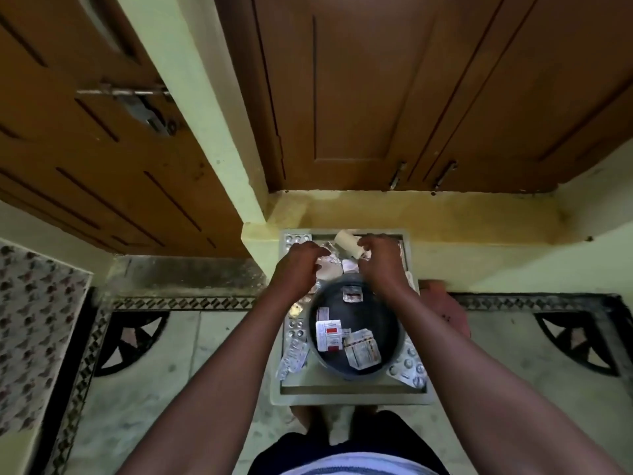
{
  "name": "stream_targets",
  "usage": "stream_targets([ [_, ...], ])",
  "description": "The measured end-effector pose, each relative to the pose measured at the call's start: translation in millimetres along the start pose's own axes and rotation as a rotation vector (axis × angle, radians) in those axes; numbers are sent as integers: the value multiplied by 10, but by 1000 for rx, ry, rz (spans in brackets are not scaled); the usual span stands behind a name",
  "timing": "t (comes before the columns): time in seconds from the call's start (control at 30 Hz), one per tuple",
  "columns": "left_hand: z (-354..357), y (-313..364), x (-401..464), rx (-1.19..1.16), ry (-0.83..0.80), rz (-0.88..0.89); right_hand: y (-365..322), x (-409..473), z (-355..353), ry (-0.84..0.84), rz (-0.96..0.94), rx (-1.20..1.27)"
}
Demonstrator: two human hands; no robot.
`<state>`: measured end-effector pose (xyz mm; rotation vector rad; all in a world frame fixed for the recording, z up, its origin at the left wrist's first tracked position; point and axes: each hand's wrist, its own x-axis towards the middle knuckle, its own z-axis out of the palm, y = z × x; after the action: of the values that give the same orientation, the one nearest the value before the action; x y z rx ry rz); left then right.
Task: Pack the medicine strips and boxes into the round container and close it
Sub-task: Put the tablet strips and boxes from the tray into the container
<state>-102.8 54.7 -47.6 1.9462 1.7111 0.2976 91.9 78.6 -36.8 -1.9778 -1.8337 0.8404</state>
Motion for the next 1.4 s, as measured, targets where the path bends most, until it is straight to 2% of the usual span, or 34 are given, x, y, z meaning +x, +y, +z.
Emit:
stream_targets([
  [0.1,-17,-24,150,206,-148,84,23,202,40,-37,-48,-169],
  [0.27,39,-88,203,268,-209,108,19,362,104,-143,-56,-285],
  [0.53,180,-139,169,129,-74,86,105,367,139,-70,53,-193],
  [0.77,55,16,-171,-210,176,-105,129,-46,-70,159,92,128],
  [0.87,45,305,-475,-328,237,-204,216,-407,-152,184,89,189],
  [0.97,205,584,-809,-396,233,-276,350,-832,-161,169,105,218],
  [1.07,477,703,-993,-373,206,-333,498,-1181,-66,194,94,116],
  [1.2,695,689,-932,-221,147,-370,574,-1303,31,248,-26,-209],
  [1.3,731,699,-848,-142,133,-364,564,-1248,41,219,-100,-444],
  [1.4,711,737,-790,-108,132,-361,541,-1227,56,197,-106,-552],
])
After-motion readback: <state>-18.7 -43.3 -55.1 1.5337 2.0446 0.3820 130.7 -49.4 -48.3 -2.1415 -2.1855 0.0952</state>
